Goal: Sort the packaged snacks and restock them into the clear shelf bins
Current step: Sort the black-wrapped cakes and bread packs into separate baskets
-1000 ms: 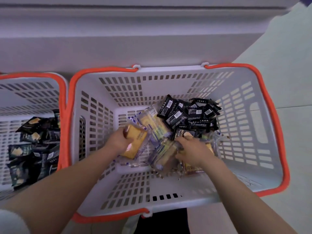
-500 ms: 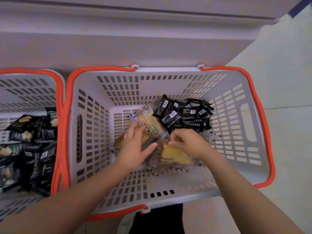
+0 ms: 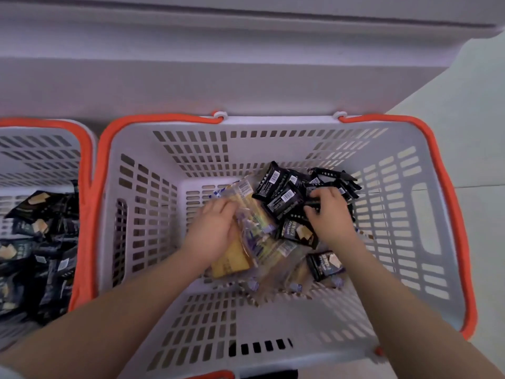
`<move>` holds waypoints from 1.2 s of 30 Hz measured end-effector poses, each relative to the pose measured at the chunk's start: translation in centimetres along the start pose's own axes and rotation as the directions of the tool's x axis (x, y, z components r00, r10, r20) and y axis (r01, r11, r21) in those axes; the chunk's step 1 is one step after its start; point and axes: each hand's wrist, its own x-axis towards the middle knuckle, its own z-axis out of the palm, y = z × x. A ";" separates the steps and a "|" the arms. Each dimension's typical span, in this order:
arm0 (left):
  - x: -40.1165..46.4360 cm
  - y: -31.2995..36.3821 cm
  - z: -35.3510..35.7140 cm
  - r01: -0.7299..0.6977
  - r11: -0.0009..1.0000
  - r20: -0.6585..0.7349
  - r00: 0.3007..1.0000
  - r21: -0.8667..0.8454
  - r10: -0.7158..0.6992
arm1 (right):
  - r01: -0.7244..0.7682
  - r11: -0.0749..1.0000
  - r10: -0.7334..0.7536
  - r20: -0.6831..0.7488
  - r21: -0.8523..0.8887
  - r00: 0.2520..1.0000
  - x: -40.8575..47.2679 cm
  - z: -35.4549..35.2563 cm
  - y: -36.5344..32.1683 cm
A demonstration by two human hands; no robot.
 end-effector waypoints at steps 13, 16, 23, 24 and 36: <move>9.7 6.6 2.3 0.280 0.924 0.055 0.960 -0.261 -0.276 | 0.341 0.585 -0.310 0.187 -0.736 0.932 6.5 -0.9 2.7; 9.4 7.1 3.6 0.287 0.939 0.042 0.958 -0.190 -0.285 | 0.298 0.624 -0.259 0.168 -0.722 0.951 6.7 -0.7 2.9; 9.7 8.7 5.0 0.185 0.982 0.075 0.980 -0.025 -0.183 | 0.300 0.717 -0.144 0.287 -0.629 0.947 7.5 -0.2 3.5; 9.8 8.8 5.1 0.176 0.984 0.070 0.982 -0.004 -0.175 | 0.312 0.721 -0.126 0.325 -0.619 0.937 7.6 -0.3 3.7; 9.0 5.5 4.1 0.094 0.944 0.290 0.957 -0.317 0.002 | 0.442 0.707 -0.048 0.586 -0.552 0.809 8.9 -1.5 2.5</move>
